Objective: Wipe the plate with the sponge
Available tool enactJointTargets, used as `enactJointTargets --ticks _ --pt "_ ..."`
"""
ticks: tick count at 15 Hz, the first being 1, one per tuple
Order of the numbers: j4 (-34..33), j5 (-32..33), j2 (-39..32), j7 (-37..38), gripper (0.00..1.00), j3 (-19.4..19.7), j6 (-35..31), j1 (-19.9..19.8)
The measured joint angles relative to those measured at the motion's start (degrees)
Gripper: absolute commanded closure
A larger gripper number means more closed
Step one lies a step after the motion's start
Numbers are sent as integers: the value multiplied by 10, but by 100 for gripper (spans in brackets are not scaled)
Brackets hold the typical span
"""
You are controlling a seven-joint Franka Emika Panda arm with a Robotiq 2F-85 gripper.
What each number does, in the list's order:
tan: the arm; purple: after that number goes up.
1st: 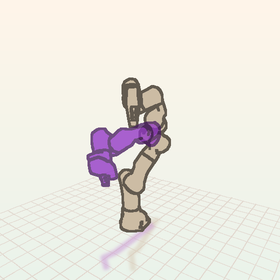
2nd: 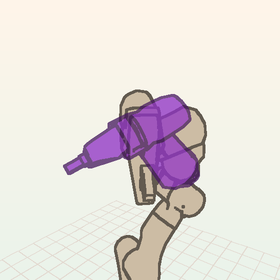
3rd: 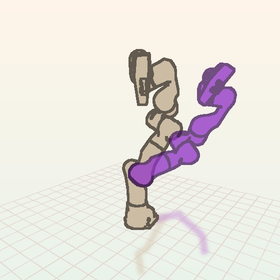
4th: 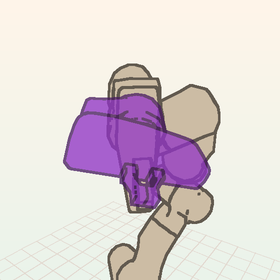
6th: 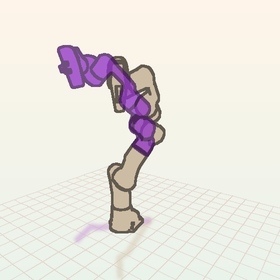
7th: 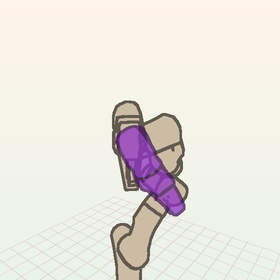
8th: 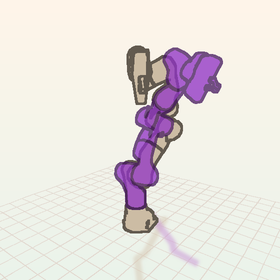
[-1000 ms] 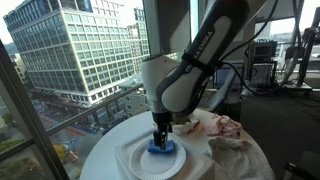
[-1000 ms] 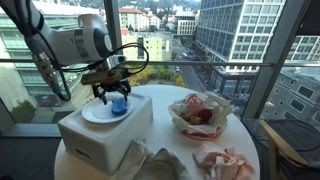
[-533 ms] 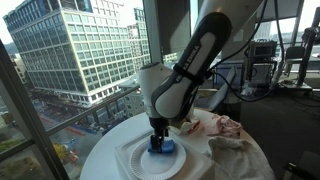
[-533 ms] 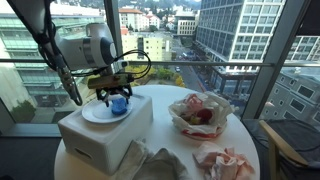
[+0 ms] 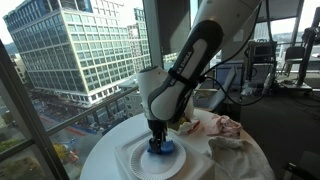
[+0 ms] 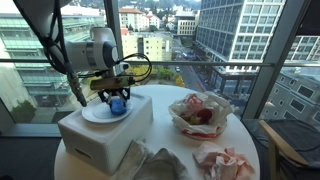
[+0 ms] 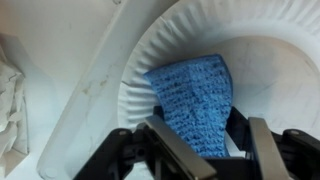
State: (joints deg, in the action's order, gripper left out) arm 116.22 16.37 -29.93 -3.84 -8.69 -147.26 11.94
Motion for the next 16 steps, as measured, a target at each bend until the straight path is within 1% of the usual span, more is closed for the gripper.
enactJointTargets --ticks 1,3,7,9,11,12,16 --pt "-1 -3 -1 -1 69 0 0 0" --pt "-5 -11 1 -3 72 0 1 0" --pt "-6 -29 7 -7 91 -1 8 0" --pt "-6 -35 9 -9 95 -1 12 0" --pt "-5 -38 10 -9 91 -2 13 0" --pt "-4 -38 11 -9 94 -2 13 0" --pt "5 -40 17 -12 93 -7 17 0"
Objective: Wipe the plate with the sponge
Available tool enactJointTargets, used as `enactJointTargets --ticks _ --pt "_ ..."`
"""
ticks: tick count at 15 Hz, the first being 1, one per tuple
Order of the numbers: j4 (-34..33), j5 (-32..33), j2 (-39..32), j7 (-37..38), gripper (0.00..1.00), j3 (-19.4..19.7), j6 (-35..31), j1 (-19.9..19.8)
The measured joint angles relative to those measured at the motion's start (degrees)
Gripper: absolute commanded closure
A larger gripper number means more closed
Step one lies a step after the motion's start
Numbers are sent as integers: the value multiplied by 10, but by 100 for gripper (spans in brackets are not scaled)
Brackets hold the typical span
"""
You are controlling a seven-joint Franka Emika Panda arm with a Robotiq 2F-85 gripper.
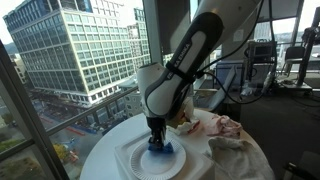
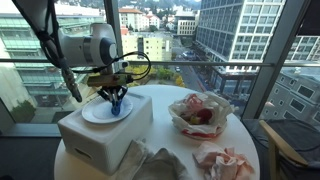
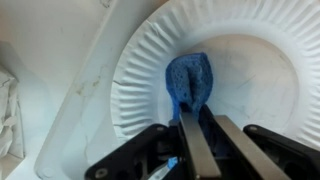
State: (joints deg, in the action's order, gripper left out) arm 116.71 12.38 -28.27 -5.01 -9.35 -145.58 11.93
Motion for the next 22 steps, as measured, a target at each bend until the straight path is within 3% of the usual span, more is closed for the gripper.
enactJointTargets --ticks 11,22 --pt "88 -60 52 -82 93 -78 37 3" --pt "13 0 6 -84 93 -67 19 44"
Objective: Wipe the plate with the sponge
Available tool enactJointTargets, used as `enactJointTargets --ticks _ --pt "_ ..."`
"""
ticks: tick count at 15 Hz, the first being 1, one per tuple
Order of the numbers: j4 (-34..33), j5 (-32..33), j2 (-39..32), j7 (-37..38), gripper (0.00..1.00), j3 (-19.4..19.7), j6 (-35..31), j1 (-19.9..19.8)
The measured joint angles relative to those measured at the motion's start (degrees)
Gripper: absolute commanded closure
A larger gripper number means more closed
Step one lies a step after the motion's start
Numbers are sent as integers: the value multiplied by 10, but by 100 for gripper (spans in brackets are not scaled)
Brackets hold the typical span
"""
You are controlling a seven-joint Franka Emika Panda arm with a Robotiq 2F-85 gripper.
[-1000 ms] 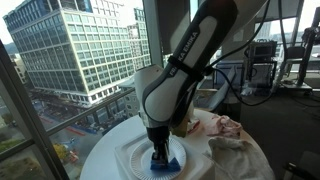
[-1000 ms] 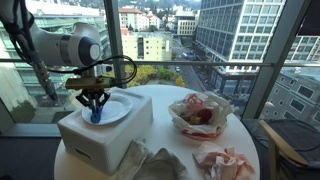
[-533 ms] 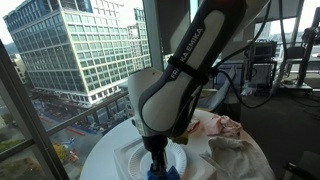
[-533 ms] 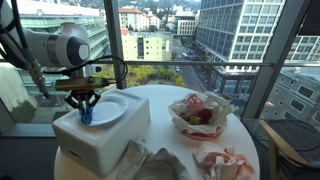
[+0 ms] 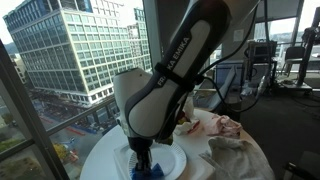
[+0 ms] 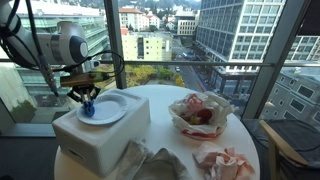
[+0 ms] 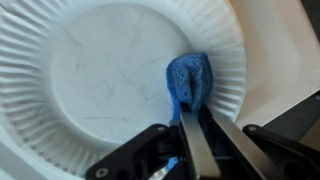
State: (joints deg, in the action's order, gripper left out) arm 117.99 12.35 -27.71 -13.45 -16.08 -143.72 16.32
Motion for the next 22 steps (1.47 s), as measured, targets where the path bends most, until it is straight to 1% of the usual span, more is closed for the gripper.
enactJointTargets --ticks 3,6,10,12,14,18,20,22 --pt "-30 13 -16 0 93 16 -10 1" --pt "-47 28 -22 0 93 46 -19 -2" --pt "-47 35 -14 0 93 85 -21 -22" --pt "-34 35 -6 1 93 96 -21 -37" --pt "-15 34 0 1 93 97 -20 -49" --pt "22 31 24 1 93 92 -21 -53" --pt "44 22 37 1 93 80 -20 -53" --pt "65 3 45 1 93 59 -20 -53"
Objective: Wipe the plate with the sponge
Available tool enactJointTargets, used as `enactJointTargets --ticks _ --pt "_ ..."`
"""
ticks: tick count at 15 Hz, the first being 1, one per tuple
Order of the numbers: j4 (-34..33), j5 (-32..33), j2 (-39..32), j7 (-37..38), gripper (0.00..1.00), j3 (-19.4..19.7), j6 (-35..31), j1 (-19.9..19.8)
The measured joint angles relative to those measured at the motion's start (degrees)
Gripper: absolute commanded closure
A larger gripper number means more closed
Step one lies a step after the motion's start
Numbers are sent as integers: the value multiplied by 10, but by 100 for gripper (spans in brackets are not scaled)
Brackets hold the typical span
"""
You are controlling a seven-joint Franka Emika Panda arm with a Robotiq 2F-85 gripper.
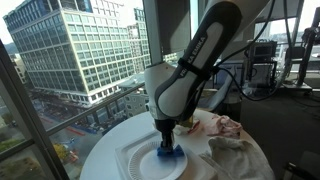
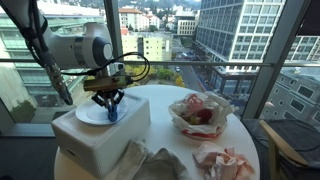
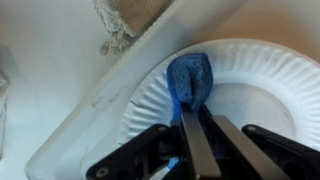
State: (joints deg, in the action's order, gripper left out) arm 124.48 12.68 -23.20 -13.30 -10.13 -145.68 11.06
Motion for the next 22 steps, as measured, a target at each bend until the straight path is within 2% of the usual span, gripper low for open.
enactJointTargets --ticks 4,10,16,22 --pt "23 -16 11 0 93 -31 1 3" --pt "15 -15 5 -1 93 -44 1 22" --pt "-59 22 -41 1 93 -28 9 47" --pt "-133 29 -82 1 93 -8 32 50"
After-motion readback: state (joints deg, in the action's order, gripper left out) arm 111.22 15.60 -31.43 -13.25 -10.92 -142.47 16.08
